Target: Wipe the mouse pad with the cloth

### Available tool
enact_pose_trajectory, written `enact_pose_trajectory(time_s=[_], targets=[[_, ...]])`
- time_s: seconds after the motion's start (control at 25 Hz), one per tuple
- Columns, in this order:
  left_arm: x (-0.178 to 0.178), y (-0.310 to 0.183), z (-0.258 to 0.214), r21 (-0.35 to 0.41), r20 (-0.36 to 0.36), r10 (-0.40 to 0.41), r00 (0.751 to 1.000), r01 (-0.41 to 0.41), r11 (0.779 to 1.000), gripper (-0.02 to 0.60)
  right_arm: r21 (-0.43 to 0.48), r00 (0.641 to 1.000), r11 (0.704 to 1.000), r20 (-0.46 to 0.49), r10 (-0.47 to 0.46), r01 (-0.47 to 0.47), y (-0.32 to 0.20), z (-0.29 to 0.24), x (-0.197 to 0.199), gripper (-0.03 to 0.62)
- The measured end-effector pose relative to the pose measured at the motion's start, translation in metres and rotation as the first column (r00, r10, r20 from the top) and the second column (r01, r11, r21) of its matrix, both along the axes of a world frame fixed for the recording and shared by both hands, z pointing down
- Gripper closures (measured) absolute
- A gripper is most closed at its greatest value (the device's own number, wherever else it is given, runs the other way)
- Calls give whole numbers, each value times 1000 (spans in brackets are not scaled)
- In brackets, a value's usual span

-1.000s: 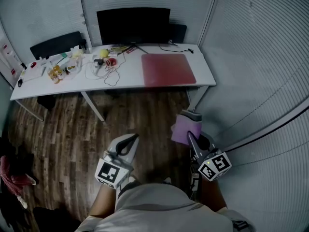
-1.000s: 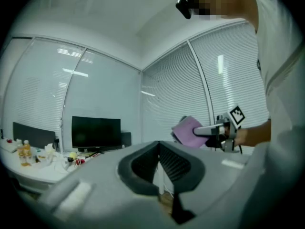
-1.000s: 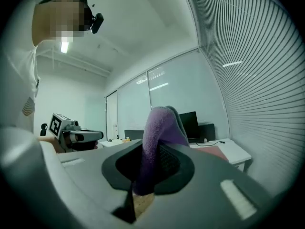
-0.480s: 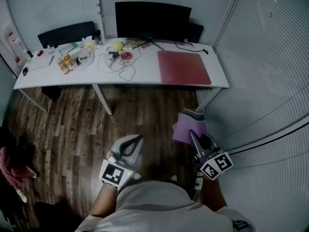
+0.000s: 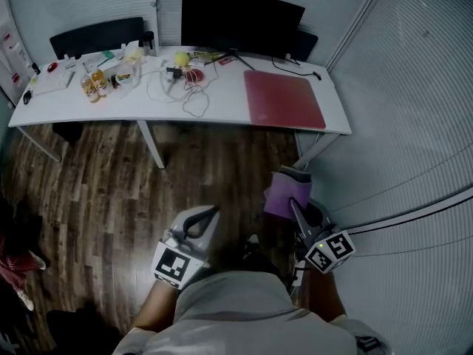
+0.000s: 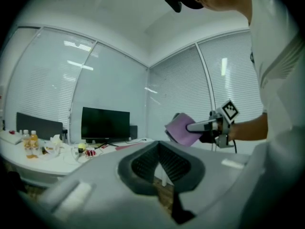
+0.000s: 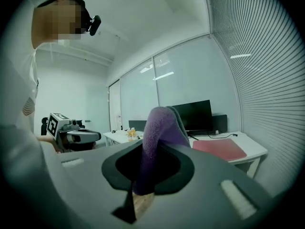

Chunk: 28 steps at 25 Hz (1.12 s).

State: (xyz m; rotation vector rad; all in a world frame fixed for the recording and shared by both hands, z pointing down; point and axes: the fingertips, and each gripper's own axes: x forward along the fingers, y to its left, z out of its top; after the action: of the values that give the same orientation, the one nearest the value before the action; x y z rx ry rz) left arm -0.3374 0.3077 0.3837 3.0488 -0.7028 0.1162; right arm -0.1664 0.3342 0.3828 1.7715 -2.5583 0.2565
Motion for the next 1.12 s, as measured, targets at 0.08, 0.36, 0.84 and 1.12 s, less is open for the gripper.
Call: enact_pose_trajectory(time_s=[0.08, 0.36, 0.84, 1.12], targets=[[5, -11, -2, 18, -4, -3, 1000, 4, 1000, 580, 1, 1000, 1000, -12, -13, 13, -15, -3, 3, 551], [38, -60, -4, 49, 41, -44, 998, 42, 998, 578, 14, 999, 999, -13, -51, 51, -75, -9, 41, 551], [190, -143, -6, 31, 39, -95, 995, 94, 995, 578, 1, 996, 997, 55, -73, 74, -165, 4, 203, 551], [271, -168, 8, -6, 38, -116, 993, 116, 993, 578, -28, 995, 997, 73, -72, 74, -194, 22, 286, 551]])
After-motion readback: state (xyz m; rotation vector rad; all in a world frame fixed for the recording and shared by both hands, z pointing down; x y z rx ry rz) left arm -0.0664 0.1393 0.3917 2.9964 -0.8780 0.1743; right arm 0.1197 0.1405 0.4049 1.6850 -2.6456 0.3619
